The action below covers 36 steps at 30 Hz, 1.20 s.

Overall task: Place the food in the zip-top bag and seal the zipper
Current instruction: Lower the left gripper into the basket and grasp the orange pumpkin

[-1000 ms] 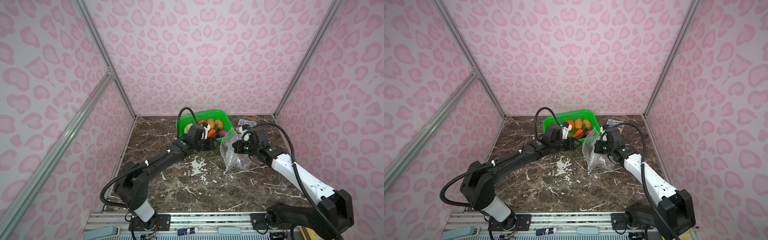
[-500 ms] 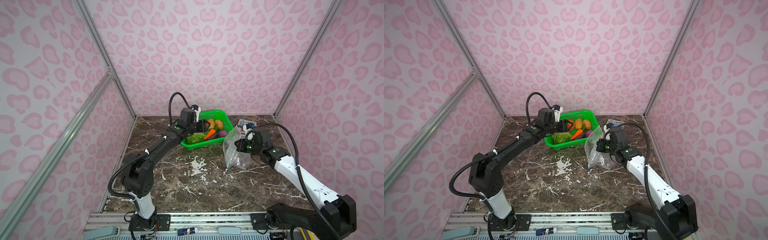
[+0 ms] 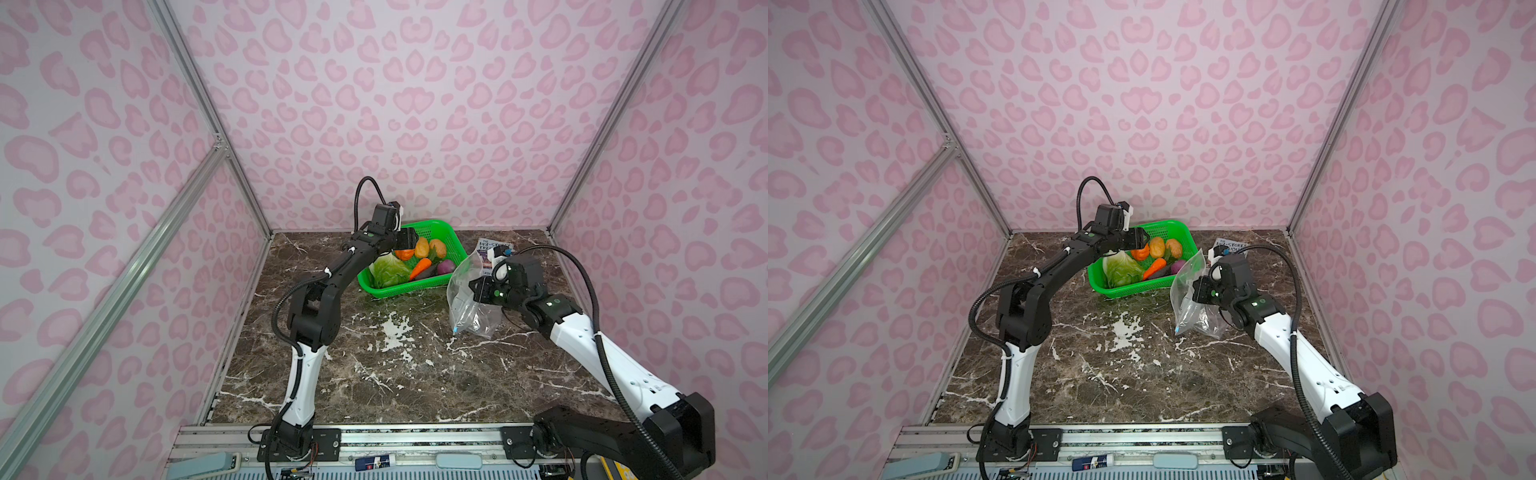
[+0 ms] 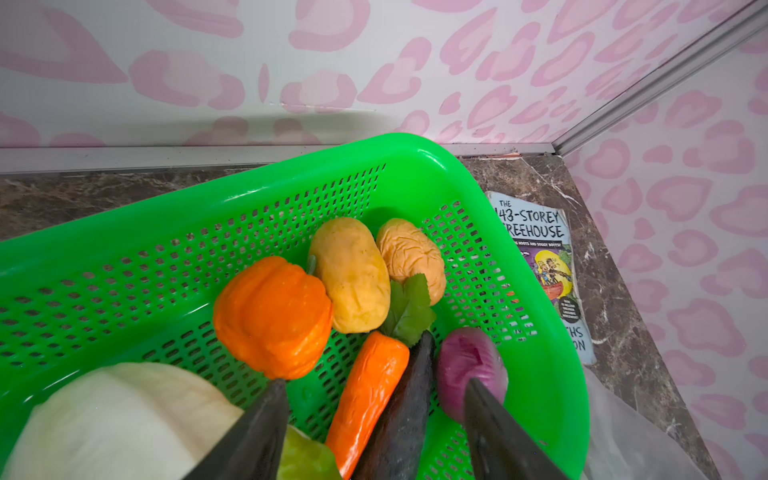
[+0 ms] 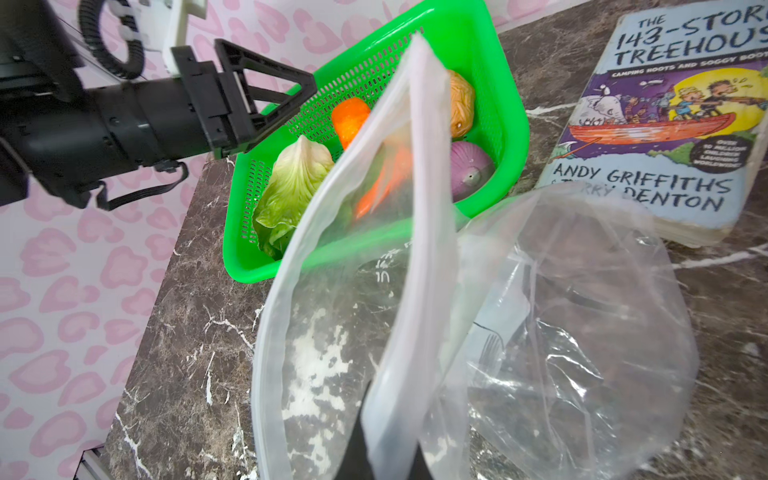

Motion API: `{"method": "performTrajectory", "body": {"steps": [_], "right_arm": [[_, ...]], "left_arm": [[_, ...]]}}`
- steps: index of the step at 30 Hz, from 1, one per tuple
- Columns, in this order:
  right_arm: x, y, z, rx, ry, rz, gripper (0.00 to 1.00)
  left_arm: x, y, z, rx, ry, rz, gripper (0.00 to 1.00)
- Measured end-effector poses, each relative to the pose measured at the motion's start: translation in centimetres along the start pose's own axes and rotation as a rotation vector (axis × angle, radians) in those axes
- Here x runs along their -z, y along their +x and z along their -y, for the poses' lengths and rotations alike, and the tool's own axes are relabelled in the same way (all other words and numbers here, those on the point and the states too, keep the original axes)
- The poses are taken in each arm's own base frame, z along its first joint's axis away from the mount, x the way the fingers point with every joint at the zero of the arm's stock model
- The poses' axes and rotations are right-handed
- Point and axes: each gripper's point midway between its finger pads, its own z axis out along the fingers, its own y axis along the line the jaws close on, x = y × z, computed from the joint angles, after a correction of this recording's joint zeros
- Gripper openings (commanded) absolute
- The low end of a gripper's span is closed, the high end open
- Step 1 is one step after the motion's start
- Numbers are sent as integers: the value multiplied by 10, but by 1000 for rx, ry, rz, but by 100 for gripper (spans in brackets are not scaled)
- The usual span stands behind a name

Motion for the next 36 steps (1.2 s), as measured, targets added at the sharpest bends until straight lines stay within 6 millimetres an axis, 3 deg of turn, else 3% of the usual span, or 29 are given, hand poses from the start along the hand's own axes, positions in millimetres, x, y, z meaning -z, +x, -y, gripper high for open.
{"method": "performTrajectory", "body": {"steps": [4,9,19,26,36], "right_arm": [[0,1,0,8,1,-4,0],[3,2,1,12,1,2,0],[2,2,4,11,5,3,0],[2,3,4,12,6,2,0],[-1,5,6,13,8,-7,0]], "left_arm": [[-17,17,-16,74,-45,-36,68],[-25,35,-27,122,-69,-62,68],[-23,54,-40,144,-102,-72,68],[-7,62,-53,143,-157,-65,68],[29,78,-96,160,-263,-74,68]]}}
